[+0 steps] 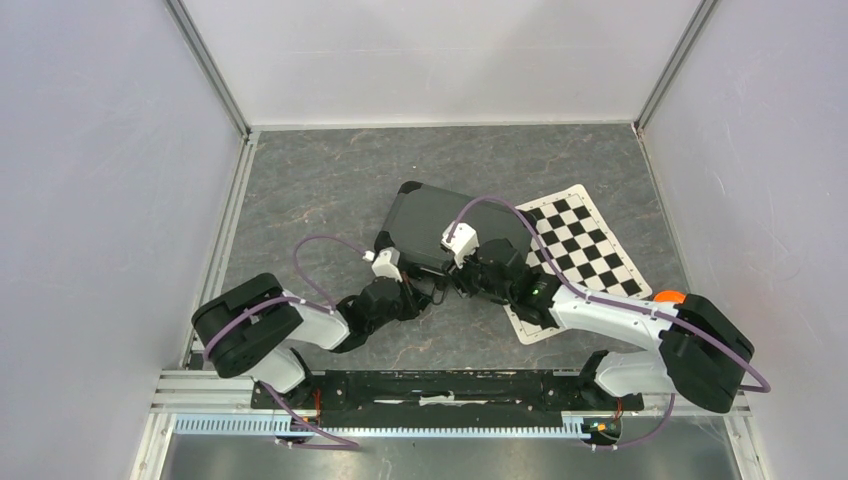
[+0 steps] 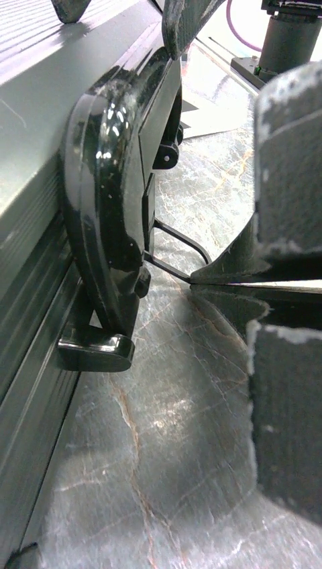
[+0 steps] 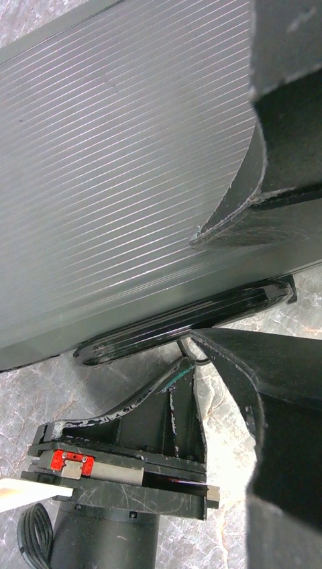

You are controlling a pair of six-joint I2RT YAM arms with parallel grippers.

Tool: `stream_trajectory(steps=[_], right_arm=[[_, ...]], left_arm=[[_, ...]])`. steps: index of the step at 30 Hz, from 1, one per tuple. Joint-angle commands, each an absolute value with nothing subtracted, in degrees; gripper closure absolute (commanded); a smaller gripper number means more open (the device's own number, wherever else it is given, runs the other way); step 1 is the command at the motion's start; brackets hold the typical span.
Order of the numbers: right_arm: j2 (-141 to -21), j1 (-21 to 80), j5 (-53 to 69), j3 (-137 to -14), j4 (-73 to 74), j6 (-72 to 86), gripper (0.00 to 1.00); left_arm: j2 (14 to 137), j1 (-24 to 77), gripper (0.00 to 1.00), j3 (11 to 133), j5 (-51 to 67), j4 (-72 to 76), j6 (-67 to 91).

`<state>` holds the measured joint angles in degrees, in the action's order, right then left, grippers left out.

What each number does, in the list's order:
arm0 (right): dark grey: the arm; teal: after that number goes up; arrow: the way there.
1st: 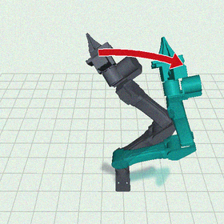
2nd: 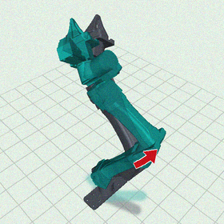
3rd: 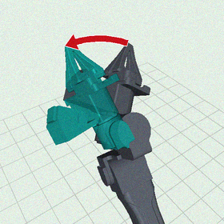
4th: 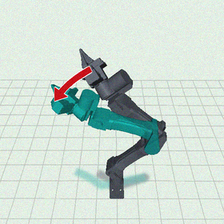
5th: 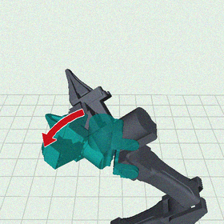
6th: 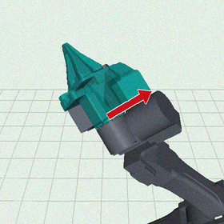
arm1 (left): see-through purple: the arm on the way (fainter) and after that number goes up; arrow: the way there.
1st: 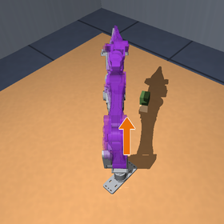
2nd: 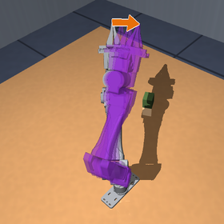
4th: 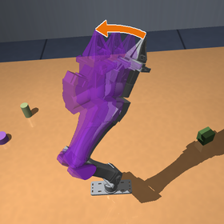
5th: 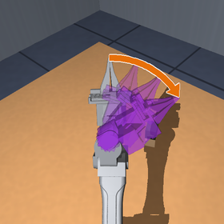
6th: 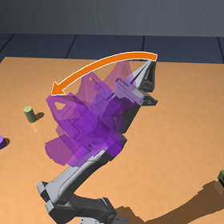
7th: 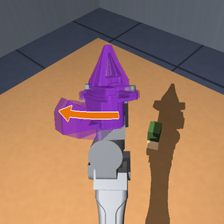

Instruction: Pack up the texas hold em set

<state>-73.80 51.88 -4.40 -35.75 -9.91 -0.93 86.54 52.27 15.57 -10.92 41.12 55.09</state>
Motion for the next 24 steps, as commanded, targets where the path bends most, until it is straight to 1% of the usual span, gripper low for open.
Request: stream_trajectory(steps=[1,6,8,10,14,18,24], right_arm=[[-76.82,50.72,-5.63,-31.99,5.02,0.79,0.51],[-77.05,50.63,-5.37,-31.91,4.92,0.66,0.52],[-76.93,50.58,-5.27,-31.91,5.00,0.69,0.52],[-76.67,50.50,-5.27,-31.84,4.93,0.71,0.52],[-76.52,50.27,-5.30,-31.82,5.01,0.79,0.52],[-77.12,50.28,-4.63,-32.35,5.27,0.70,0.52],[-78.97,50.28,-3.69,-33.39,5.92,0.77,0.53]], left_arm=[[90.00,52.55,0.97,18.27,-12.66,42.00,55.93],[91.91,52.47,0.97,18.95,-11.67,42.77,56.37],[90.76,52.47,0.97,17.72,-12.80,43.31,56.79],[87.80,52.47,0.98,16.20,-15.26,42.15,56.95],[78.94,52.56,0.98,14.73,-20.69,33.55,55.37],[73.36,52.56,0.98,14.75,-22.41,28.37,53.85],[77.83,52.47,0.98,16.25,-20.02,30.75,54.59]])
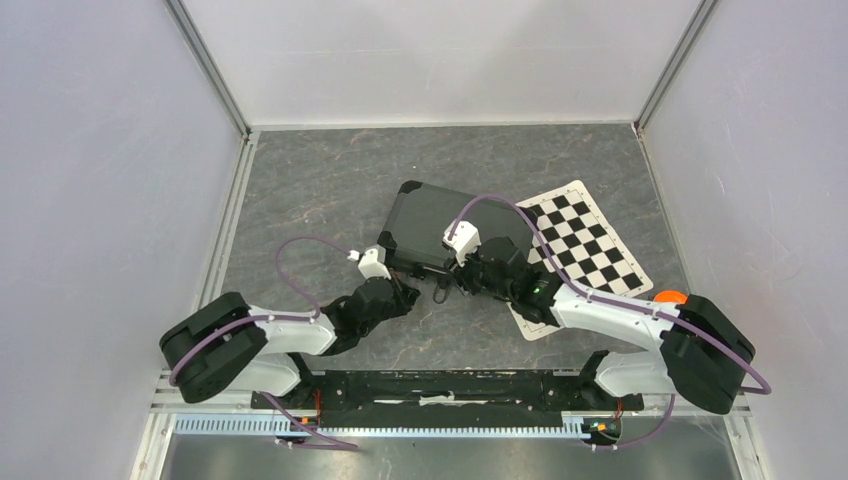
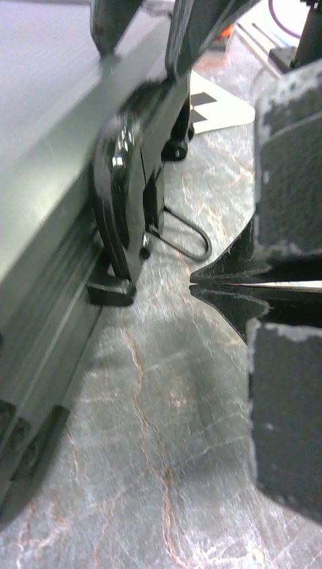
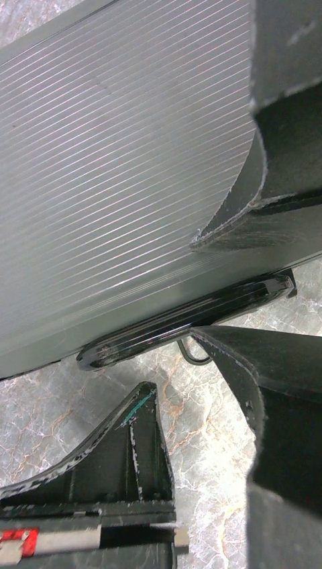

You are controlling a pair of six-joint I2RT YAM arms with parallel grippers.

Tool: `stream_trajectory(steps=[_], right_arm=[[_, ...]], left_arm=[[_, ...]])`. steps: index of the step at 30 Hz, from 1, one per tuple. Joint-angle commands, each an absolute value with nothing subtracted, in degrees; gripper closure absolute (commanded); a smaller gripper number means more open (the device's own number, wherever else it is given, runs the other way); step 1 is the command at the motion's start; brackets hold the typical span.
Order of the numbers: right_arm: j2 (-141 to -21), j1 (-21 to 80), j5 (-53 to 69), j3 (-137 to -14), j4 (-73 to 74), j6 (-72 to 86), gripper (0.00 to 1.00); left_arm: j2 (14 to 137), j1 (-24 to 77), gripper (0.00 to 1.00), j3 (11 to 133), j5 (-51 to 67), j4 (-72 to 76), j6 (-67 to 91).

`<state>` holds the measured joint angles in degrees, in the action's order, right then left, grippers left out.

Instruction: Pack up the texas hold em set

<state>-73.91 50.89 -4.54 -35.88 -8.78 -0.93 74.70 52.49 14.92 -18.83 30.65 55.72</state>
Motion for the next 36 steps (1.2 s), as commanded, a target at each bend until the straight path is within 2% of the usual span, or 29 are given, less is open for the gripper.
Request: stream_trajectory(steps=[1,12,18,29,33,36], right_arm=[[-78.93,50.28,-3.69,-33.48,6.08,0.77,0.53],[-80.46,51.30,-1.42,-33.67,5.12,2.08,0.55],[-82.42,52.94,-0.13,-34.86,3.86,3.03,0.64],[-83.99,54.23,2.08,-37.35,3.82,3.08,0.66],[-83.35,54.24,0.58,-37.32,5.02,2.57,0.57],[-82.51,54.30,0.35,-36.90,5.60,2.04,0.38]], left_arm=[[78.81,52.47,0.98,16.18,-19.67,31.90,54.98],[84.11,51.09,0.98,22.62,-16.09,30.87,54.48],[82.77,46.17,0.98,24.39,-12.96,26.42,54.20],[79.09,41.05,0.98,22.75,-10.09,24.26,52.04],[78.59,41.05,0.98,22.16,-8.81,24.92,51.77],[78.60,41.04,0.98,21.80,-8.07,25.62,51.76]])
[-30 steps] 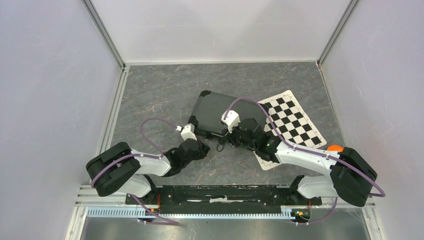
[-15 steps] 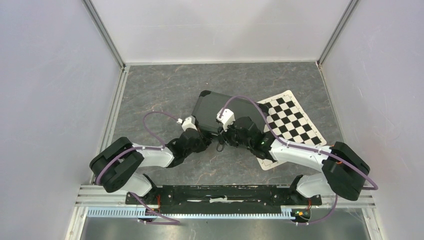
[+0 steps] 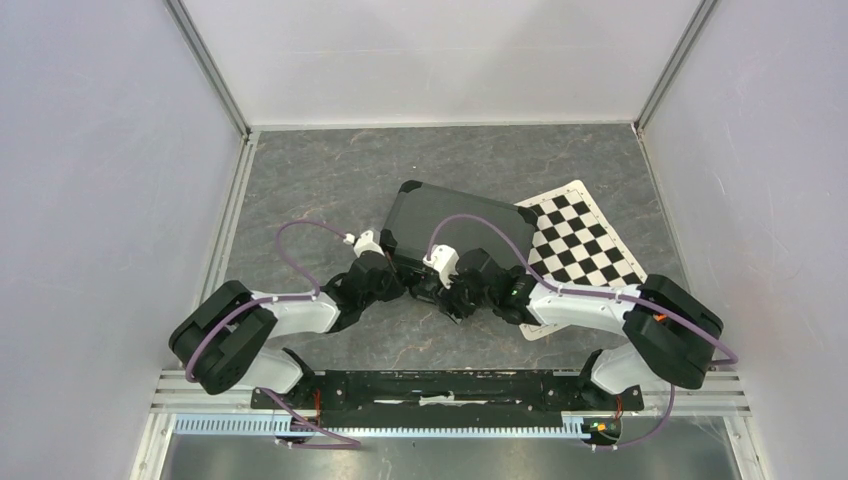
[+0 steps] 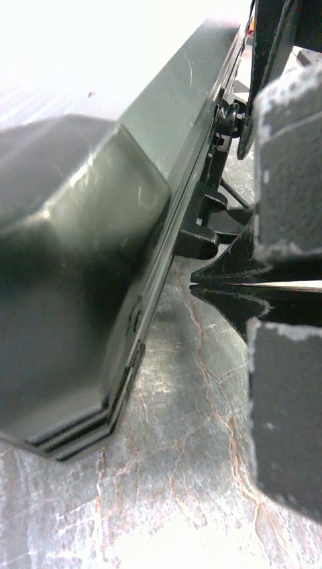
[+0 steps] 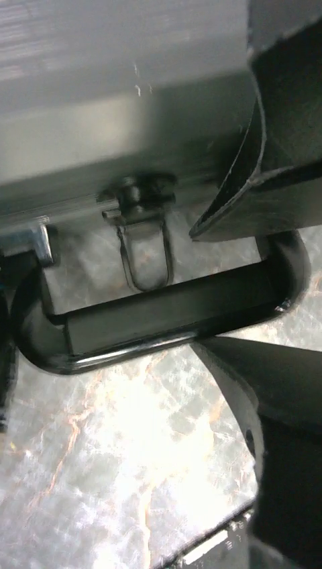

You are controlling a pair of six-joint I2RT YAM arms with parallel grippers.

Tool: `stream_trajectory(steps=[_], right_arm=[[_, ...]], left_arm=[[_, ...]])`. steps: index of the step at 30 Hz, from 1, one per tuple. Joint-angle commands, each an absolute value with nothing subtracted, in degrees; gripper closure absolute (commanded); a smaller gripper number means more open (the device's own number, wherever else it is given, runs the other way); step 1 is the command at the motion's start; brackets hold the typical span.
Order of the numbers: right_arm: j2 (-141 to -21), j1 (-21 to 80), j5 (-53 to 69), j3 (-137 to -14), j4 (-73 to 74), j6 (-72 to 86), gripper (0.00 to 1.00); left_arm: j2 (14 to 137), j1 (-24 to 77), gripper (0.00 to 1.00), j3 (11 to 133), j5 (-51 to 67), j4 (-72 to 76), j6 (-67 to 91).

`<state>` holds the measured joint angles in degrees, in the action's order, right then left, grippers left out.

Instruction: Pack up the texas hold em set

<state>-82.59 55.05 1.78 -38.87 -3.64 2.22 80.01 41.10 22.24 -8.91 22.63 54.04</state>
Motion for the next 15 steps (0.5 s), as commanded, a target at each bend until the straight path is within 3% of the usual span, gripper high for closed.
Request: stream_trajectory(steps=[1,4,15], right_arm=[[-82.22,54.30,-0.96,-36.66,5.75,1.99,0.34],[-81.71,54.24,-3.32,-36.89,6.91,1.61,0.25],[-70.87,55.99,-1.77,-40.35,12.01,0.65,0.23]], left_arm=[[78.71,41.07,0.98,21.84,-7.77,25.97,51.77],[79.00,41.04,0.98,22.62,-6.27,26.36,51.93],[74.84,41.13,0.97,19.69,-6.90,25.17,52.88]])
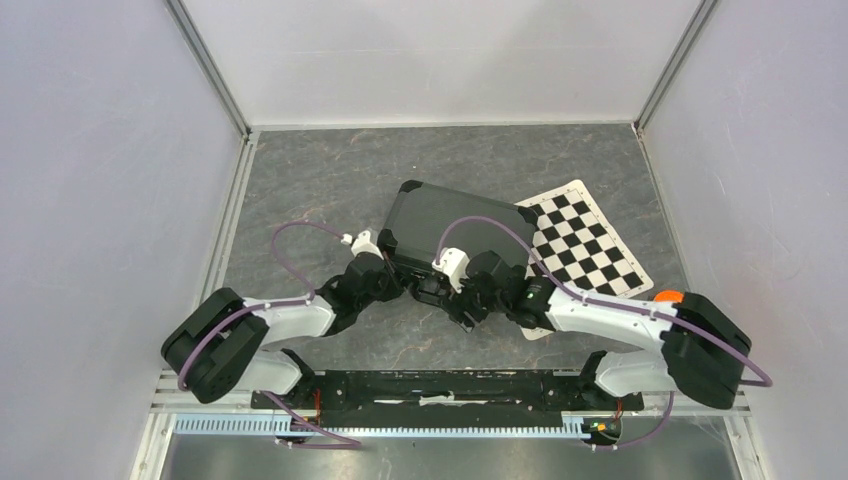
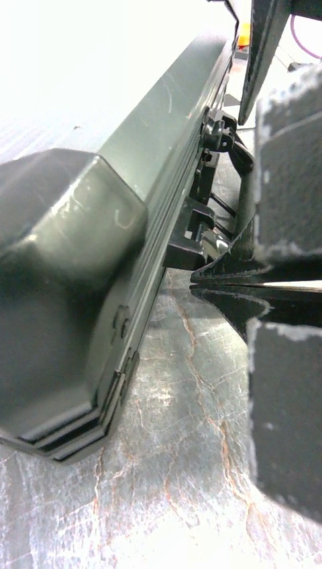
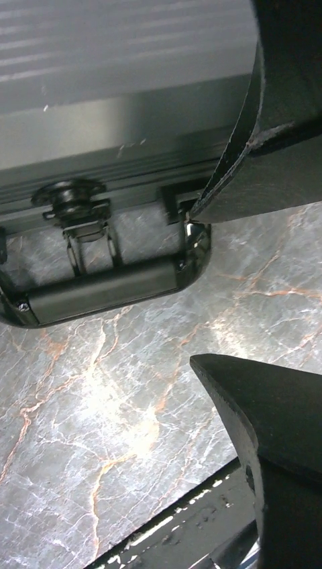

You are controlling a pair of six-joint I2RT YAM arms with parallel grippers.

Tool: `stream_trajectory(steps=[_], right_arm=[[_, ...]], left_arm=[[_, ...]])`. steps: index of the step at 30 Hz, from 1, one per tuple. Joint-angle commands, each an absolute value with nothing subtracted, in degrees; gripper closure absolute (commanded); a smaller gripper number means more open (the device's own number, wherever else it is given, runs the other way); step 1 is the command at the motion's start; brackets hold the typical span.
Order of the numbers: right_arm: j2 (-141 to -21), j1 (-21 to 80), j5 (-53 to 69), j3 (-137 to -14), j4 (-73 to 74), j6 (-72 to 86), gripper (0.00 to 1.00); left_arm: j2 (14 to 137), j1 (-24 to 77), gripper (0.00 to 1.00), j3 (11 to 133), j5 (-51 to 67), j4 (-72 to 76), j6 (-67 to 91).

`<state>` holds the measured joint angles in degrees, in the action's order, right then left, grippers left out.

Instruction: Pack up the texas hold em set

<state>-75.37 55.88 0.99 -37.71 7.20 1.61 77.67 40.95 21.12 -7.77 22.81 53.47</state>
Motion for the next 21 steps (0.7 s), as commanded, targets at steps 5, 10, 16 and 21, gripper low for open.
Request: stream_trajectory(steps=[5,10,16,21], right_arm=[[-68.76,55.04,-9.73,-43.00,14.86,0.51,0.27],[-67.03,48.73,-13.34,-42.64,14.36,2.27,0.29],[-64.23,39.23,-10.46,-38.32,7.95,6.81,0.46],[-70.84,36.74,-7.88,-40.30,8.12,6.76,0.75]], left_arm=[[74.98,41.39,0.97,17.99,-6.33,26.37,53.35],[77.53,41.40,0.96,17.44,-3.19,29.50,52.52],[83.93,41.57,0.96,17.49,0.99,34.47,53.62],[85.01,41.57,0.96,16.36,2.77,37.86,54.75]])
